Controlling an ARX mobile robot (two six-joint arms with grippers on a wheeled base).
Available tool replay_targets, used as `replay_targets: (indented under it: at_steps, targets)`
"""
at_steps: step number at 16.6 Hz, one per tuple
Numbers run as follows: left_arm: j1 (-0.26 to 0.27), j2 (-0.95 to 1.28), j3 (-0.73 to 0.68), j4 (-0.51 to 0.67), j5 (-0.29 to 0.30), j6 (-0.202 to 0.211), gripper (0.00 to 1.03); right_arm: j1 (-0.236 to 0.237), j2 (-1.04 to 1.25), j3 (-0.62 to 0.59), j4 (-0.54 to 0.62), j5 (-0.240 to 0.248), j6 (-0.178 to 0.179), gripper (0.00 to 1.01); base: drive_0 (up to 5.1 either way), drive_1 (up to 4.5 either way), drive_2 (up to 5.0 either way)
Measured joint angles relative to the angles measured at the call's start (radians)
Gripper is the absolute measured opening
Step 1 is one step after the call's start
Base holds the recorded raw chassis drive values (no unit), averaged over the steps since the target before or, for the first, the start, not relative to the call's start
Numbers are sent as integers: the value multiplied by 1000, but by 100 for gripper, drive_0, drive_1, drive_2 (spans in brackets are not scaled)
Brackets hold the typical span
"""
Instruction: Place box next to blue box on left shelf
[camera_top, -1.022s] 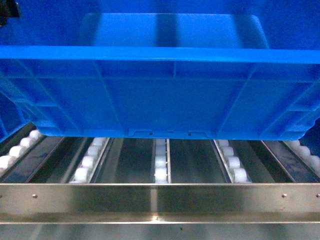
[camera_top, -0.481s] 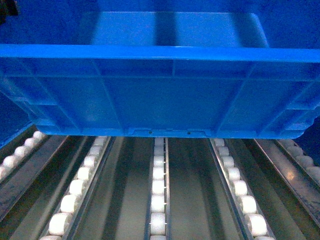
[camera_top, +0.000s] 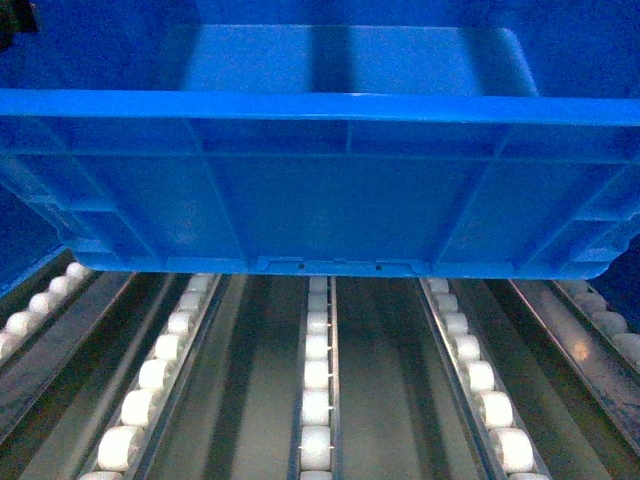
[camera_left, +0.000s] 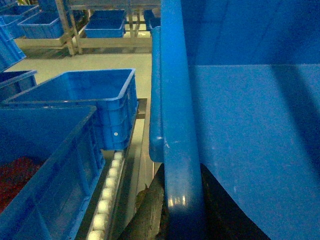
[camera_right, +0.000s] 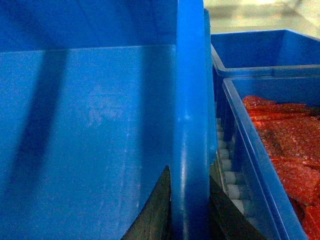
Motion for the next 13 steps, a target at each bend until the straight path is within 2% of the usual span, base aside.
replay_targets:
  at_steps: [13]
  targets:
    - [0, 0, 0, 0, 0, 0, 10, 0, 0, 0, 0, 0, 0, 9, 0, 0, 0]
